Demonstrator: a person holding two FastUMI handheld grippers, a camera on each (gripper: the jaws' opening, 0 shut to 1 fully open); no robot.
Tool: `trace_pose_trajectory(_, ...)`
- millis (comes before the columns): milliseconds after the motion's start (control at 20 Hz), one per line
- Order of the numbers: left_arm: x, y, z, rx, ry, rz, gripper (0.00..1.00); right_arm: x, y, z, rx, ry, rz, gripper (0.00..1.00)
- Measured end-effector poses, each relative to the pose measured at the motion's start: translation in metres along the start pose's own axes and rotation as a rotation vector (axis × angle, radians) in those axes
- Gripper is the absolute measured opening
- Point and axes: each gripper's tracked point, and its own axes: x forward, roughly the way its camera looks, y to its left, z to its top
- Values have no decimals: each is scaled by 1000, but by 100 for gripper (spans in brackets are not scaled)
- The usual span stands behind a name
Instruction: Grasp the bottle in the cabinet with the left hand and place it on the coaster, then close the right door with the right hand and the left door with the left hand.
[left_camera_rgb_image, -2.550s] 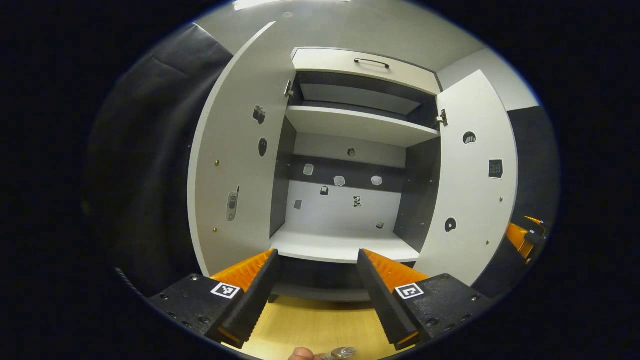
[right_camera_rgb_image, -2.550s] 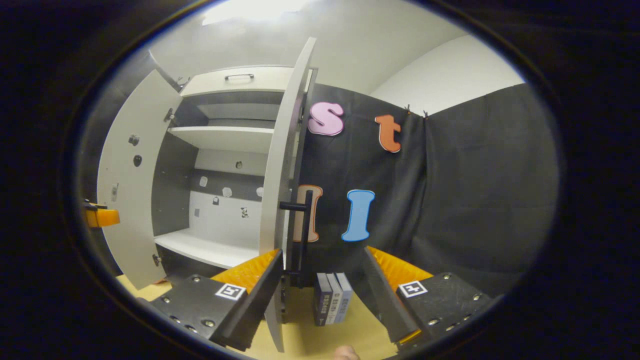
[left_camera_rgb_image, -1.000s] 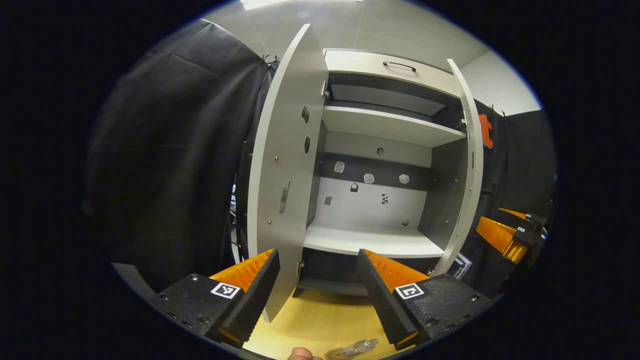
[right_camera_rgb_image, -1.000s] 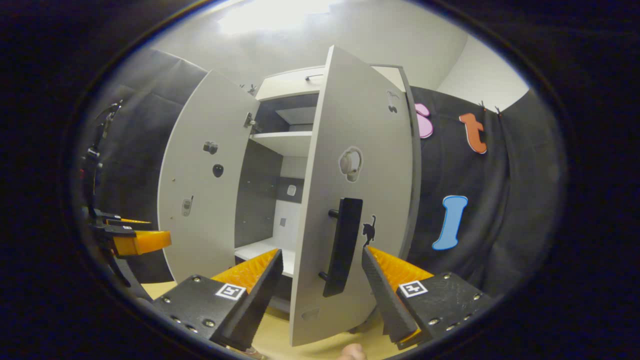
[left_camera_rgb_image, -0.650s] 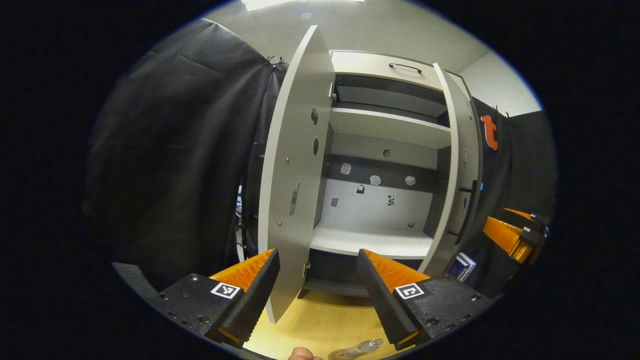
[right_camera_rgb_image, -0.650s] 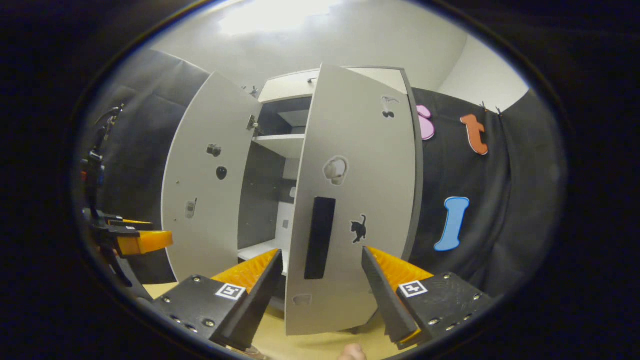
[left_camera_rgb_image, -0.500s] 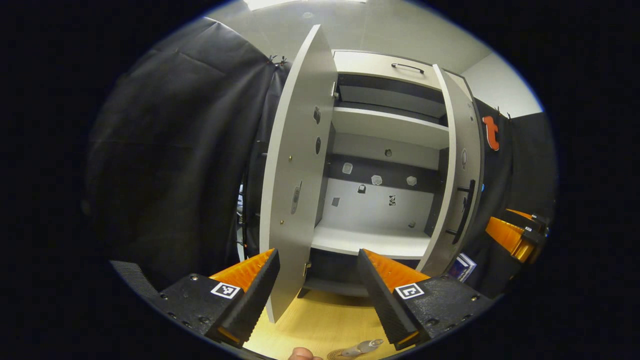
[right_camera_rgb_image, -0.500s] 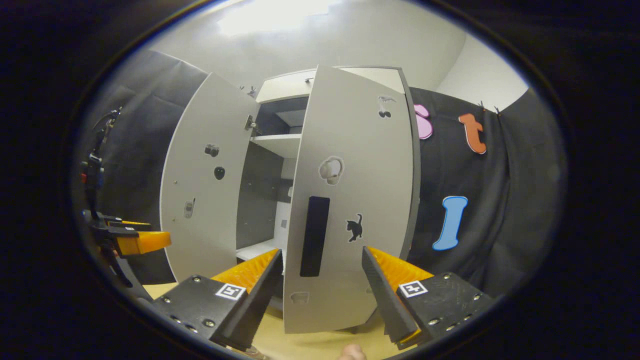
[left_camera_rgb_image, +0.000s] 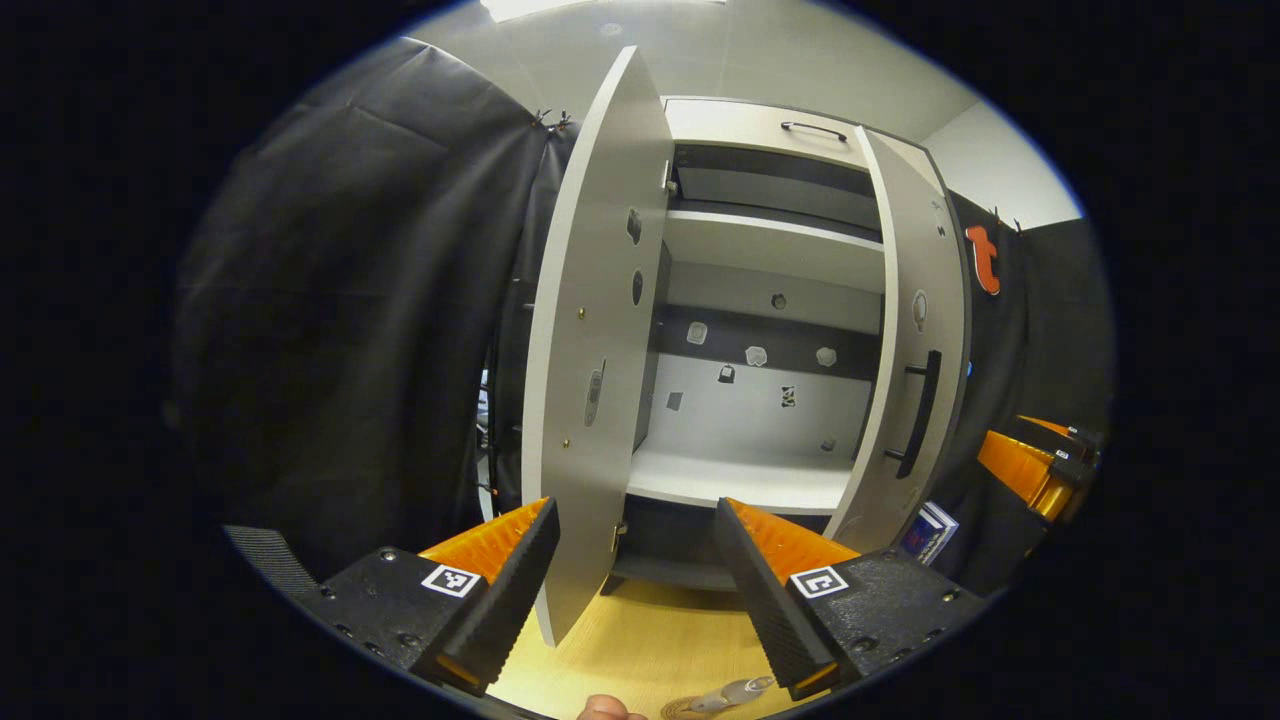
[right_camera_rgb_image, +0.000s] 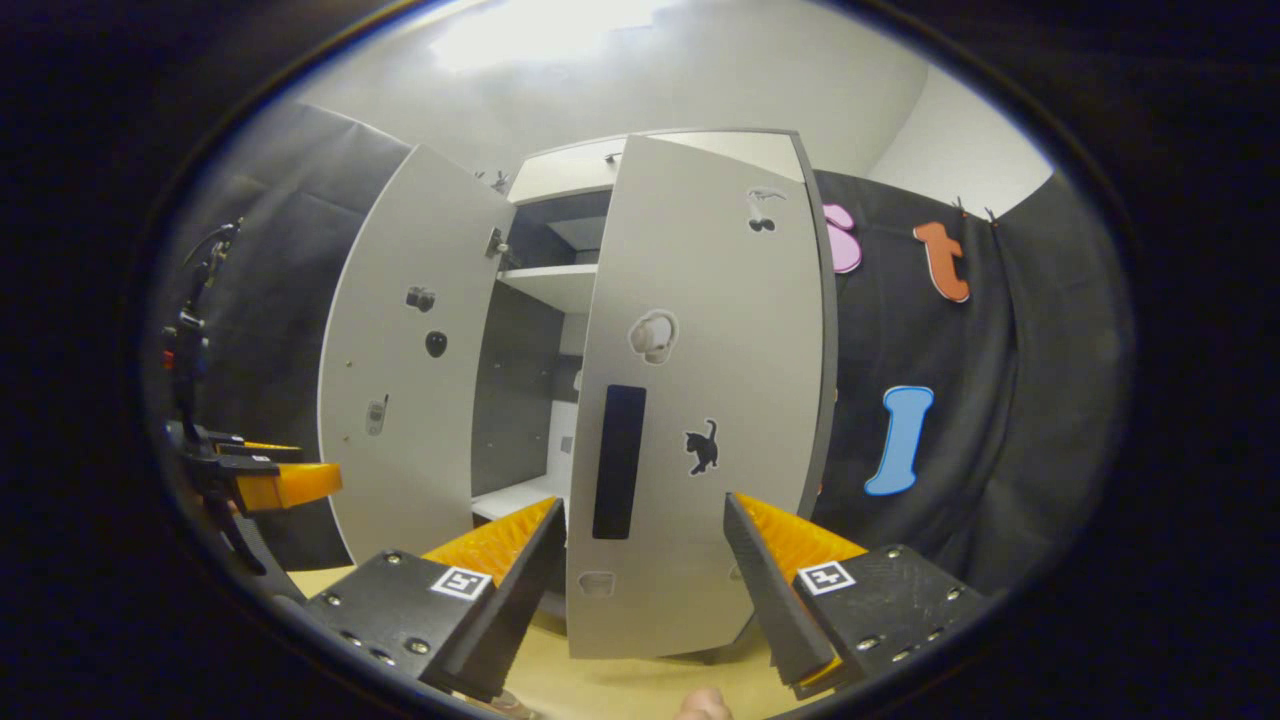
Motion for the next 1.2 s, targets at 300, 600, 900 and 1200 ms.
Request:
trace_pose_trajectory(300, 2, 1, -3, 3, 8, 6, 93, 1, -2, -1, 3, 5, -4, 95)
trace_pose_trajectory(600, 4, 7, -5, -3, 12, 22, 93, 1, -3, -4, 3, 8, -8, 95)
trace_pose_trajectory(900, 2, 48, 17, -18, -58, 147, 97, 0, -7, -10, -3, 20, -22, 95)
trace_pose_trajectory(1200, 10, 112, 31, -20, -111, 316, 96, -4, -21, -11, 10, 21, -70, 95)
